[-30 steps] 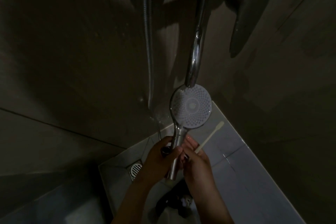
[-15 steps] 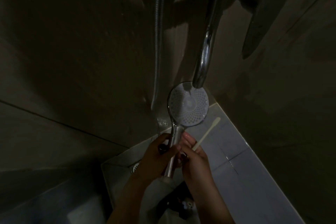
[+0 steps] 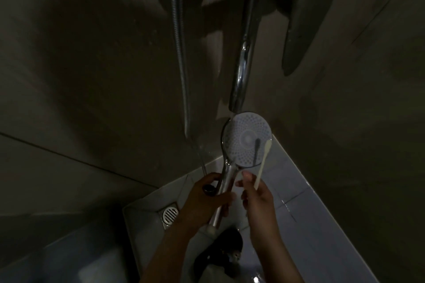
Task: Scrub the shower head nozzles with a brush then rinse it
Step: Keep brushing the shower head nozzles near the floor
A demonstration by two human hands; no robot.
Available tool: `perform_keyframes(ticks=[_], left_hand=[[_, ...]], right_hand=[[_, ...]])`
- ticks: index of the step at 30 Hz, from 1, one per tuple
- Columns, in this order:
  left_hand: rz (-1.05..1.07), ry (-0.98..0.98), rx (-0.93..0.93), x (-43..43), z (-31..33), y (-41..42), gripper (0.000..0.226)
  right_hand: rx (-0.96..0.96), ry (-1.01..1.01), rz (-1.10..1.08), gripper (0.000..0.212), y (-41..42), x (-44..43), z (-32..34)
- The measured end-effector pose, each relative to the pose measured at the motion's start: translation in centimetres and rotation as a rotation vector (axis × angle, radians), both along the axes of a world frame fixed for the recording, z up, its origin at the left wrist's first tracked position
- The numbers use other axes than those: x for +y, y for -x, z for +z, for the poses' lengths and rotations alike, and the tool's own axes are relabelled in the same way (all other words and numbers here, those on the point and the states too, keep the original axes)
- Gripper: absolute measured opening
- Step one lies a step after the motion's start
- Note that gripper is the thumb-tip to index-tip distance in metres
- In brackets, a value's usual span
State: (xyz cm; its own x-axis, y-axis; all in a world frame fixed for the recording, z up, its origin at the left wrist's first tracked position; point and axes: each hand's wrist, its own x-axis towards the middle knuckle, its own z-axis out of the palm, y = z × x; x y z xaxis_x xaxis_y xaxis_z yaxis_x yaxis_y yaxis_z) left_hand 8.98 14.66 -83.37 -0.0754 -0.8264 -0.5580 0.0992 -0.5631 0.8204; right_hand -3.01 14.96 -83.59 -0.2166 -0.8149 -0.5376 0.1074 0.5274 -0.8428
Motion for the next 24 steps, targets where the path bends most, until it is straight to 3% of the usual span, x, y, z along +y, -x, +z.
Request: perform_keyframes(ticks=[5, 12, 14, 16, 24], left_hand=[[0.014, -0.016, 0.002, 0.0, 0.4, 0.7, 0.025], [0.033, 0.01, -0.012, -0.4, 0.0, 0.1, 0.024], [0.045, 0.005, -0.012, -0.3, 0.1, 0.1, 0.023], [0.053, -0.02, -0.014, -0.3, 0.1, 0.2, 0.023], [0.025, -0.036, 0.017, -0.8, -0.2, 0.2, 0.021]], right_hand=[[0.184, 0.106, 0.025, 0.025, 0.1, 0.3, 0.0], [0.262, 0.313, 0.092, 0.015, 0.4, -1.6, 0.4], [0.275, 0.355, 0.109, 0.02, 0.3, -1.7, 0.8], [0.28, 0.37, 0.133, 0.026, 0.2, -1.7, 0.7], [0.302, 0.436, 0.179, 0.016, 0.4, -2.6, 0.2]])
